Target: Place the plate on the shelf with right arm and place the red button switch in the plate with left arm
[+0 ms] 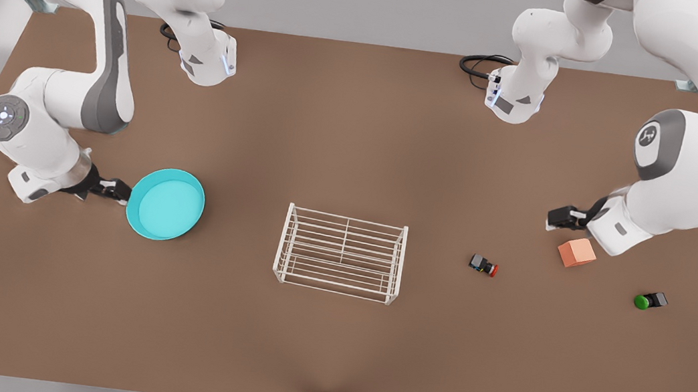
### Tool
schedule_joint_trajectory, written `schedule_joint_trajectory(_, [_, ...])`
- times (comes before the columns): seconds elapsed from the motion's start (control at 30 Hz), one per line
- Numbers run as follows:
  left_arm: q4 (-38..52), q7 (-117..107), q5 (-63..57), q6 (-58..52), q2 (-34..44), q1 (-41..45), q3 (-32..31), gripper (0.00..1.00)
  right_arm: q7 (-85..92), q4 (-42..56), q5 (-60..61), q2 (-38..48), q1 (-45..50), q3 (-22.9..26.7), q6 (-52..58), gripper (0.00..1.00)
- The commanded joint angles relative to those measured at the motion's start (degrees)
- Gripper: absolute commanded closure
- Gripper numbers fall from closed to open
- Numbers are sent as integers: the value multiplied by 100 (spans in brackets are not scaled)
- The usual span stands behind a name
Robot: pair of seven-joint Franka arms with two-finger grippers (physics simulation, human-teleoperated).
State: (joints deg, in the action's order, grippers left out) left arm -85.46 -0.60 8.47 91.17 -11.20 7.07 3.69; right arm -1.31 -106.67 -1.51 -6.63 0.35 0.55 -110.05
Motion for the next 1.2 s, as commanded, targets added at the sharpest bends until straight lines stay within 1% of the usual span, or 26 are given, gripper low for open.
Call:
schedule_joint_trajectory(0.0, [3, 201, 76, 568, 21, -12, 0, 0, -695, -820, -16, 486, -53, 41, 591, 0])
schedule_joint_trajectory(0.03, [12, 51, 120, 559, 12, -4, 0, 0, -678, -1190, -16, 663, -79, 41, 335, 0])
schedule_joint_trajectory(0.1, [3, 86, 67, 524, 30, 5, 0, 0, -643, -1190, -8, 584, -184, 68, 353, 0])
schedule_joint_trajectory(0.17, [-58, 77, 67, 323, 74, 5, 0, 0, -441, -1137, 1, 127, -492, 94, 221, 0])
schedule_joint_trajectory(0.23, [-120, 51, 58, 243, 74, 5, 27, 0, -1, -1120, 28, -251, -800, 94, -157, 0])
schedule_joint_trajectory(0.33, [-208, 33, 41, 234, 100, 5, 35, 0, 579, -1093, 27, -559, -1212, 94, -623, 0])
schedule_joint_trajectory(0.4, [-322, 33, -126, 234, 153, 5, 18, 0, 658, -1058, 212, -848, -1283, 77, -772, 0])
schedule_joint_trajectory(0.43, [-322, 33, -126, 234, 153, 5, 18, 0, 850, -1058, 212, -963, -1283, 42, -1070, 0])
schedule_joint_trajectory(0.47, [-366, 33, -126, 234, 170, 5, 27, 0, 1413, -1023, 230, -1112, -1283, -11, -1422, 0])
schedule_joint_trajectory(0.53, [-366, 33, -135, 234, 179, 5, 27, 0, 1449, -953, 493, -1314, -1283, -222, -1554, 0])
schedule_joint_trajectory(0.63, [-366, 33, -144, 234, 171, 5, 18, 0, 2222, -961, 651, -1631, -1292, -293, -2196, 0])
schedule_joint_trajectory(0.67, [-366, 33, -144, 234, 171, 5, 18, 0, 2626, -953, 1003, -1710, -1292, -301, -2222, 1])
schedule_joint_trajectory(0.8, [-375, 33, -144, 252, 171, 5, 18, 0, 3374, -961, 1038, -1842, -1511, -301, -2345, 1])
schedule_joint_trajectory(0.9, [-542, -28, -240, 243, 232, 5, 44, 0, 3892, -961, 1038, -2070, -1740, -416, -2486, 3])
schedule_joint_trajectory(1.03, [-656, -608, -302, 243, 267, -4, 53, 0, 4086, -1084, 1091, -2220, -1740, -486, -2565, 7])
schedule_joint_trajectory(1.07, [-656, -731, -302, 234, 267, -4, 53, 0, 4086, -1093, 1091, -2220, -1740, -495, -2565, 11])
schedule_joint_trajectory(1.13, [-674, -1100, -302, 190, 267, -4, 53, 0, 4095, -1128, 1135, -2229, -1758, -539, -2512, 13])
schedule_joint_trajectory(1.17, [-682, -1337, -302, 138, 258, 5, 53, 0, 4104, -1137, 1161, -2229, -1810, -609, -2486, 16])
